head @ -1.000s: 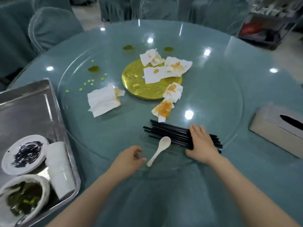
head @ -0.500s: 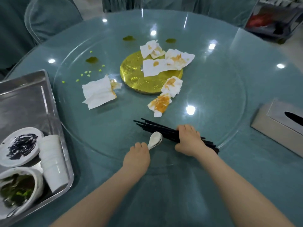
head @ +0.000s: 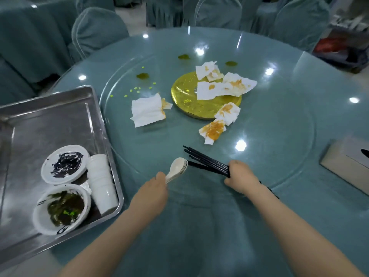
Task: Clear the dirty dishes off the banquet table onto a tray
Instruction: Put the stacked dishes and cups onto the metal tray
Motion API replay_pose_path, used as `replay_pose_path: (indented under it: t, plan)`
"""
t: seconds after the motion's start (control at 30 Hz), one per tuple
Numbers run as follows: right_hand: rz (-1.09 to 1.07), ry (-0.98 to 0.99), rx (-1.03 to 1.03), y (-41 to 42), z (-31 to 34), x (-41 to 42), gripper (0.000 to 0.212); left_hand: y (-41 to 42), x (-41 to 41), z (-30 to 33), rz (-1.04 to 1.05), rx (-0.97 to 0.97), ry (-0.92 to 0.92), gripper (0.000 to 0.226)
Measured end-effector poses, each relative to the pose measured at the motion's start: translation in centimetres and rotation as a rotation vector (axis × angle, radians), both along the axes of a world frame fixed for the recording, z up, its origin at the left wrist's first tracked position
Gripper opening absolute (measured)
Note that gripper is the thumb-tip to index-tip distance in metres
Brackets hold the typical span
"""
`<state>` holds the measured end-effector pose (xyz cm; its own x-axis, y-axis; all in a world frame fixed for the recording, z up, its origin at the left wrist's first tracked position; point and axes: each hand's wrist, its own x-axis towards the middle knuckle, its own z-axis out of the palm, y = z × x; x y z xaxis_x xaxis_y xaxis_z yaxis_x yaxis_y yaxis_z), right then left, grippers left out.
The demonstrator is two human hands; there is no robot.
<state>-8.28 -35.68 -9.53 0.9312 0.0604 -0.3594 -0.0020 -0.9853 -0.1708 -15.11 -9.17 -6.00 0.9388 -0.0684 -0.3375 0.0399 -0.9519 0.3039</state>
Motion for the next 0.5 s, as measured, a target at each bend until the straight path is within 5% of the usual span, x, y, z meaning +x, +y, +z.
replay_pose_path:
  t: [0.4, 0.5]
  plan:
    - [-0.015, 0.024, -0.133, 5.9, 0.8, -3.6, 0.024, 13.3, -7.5, 4.3, 0.279, -0.051, -0.135, 0.012]
    - [-0.055, 0.011, -0.148, 7.1, 1.3, -3.7, 0.032, 16.4, -9.4, 4.3, 0.384, -0.19, -0.118, 0.01]
